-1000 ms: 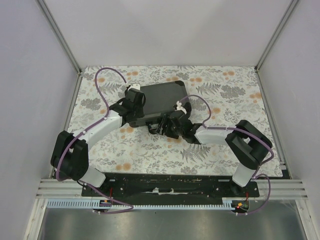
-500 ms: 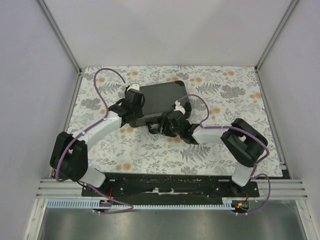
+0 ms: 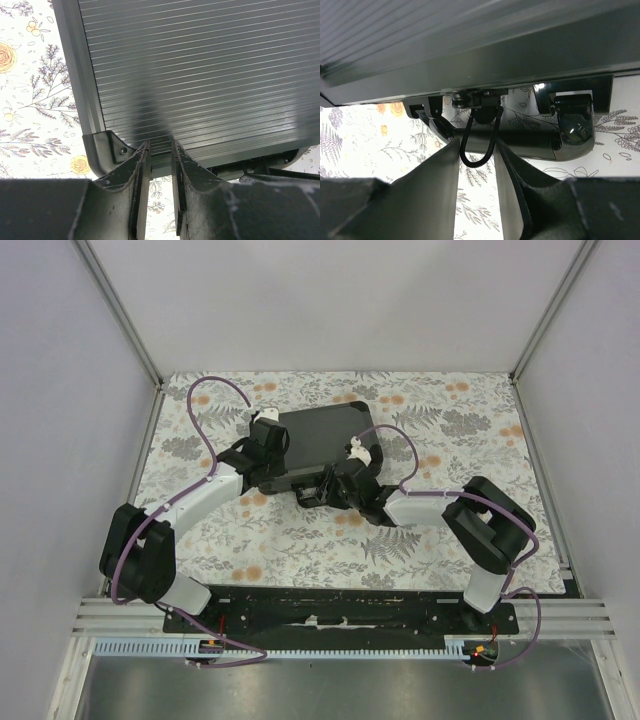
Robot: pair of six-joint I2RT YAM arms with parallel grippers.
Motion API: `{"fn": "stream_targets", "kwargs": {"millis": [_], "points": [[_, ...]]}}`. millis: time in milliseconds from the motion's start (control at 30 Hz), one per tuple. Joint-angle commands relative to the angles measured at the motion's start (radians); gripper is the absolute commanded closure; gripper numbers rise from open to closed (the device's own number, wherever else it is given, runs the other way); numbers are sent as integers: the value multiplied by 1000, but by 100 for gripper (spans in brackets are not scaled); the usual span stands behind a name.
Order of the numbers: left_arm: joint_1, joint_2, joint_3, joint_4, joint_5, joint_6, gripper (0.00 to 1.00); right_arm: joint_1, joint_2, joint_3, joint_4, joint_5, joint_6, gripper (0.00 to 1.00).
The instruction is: Pack up texas hold em set
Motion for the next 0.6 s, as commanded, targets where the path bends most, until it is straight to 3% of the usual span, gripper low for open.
{"fn": "stream_targets", "kwargs": {"millis": [0,300,567], "points": [[3,42,-50,-89,50,-29,71,0,-29,55,33,49,-22,59],[3,50,-48,-86,50,-25,71,0,-38,101,12,62,-37,50],[3,45,-50,-90,49,-19,71,-2,-9,139,-3,82,-85,48]]}}
